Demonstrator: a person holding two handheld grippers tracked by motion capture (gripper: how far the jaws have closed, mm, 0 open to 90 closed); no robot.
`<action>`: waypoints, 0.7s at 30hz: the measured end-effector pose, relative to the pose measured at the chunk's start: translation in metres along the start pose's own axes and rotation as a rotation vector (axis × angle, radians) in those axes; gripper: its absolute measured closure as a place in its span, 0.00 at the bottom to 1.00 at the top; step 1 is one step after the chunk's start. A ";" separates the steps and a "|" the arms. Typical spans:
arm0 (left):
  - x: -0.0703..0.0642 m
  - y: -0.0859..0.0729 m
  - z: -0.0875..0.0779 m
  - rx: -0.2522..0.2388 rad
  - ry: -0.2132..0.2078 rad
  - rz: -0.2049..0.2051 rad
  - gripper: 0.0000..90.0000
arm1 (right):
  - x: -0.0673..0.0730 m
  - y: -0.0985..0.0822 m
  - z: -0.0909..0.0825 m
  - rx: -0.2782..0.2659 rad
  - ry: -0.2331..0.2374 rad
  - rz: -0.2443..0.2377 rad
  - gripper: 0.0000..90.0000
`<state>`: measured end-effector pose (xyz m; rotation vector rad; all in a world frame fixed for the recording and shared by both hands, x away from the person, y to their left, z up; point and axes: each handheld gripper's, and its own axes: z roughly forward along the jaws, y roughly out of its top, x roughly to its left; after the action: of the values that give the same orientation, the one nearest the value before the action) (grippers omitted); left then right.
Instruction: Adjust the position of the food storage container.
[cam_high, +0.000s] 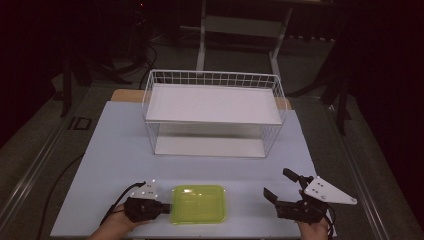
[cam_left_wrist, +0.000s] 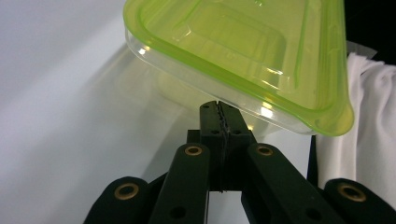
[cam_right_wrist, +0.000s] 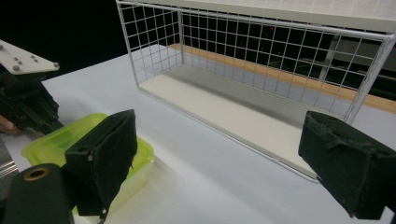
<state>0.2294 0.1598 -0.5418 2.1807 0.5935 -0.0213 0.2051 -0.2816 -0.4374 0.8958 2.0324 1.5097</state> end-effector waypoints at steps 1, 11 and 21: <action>0.000 0.000 0.000 0.000 0.000 0.000 1.00 | 0.000 0.000 0.000 0.000 0.000 0.000 0.13; -0.001 0.019 0.022 -0.011 -0.054 0.018 1.00 | -0.004 -0.003 0.003 0.023 0.024 -0.017 0.13; -0.003 0.031 0.036 -0.016 -0.077 0.036 1.00 | -0.004 -0.005 0.005 0.037 0.036 -0.023 0.13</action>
<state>0.2468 0.1155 -0.5414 2.1640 0.5098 -0.0806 0.2101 -0.2818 -0.4438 0.8626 2.0958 1.4905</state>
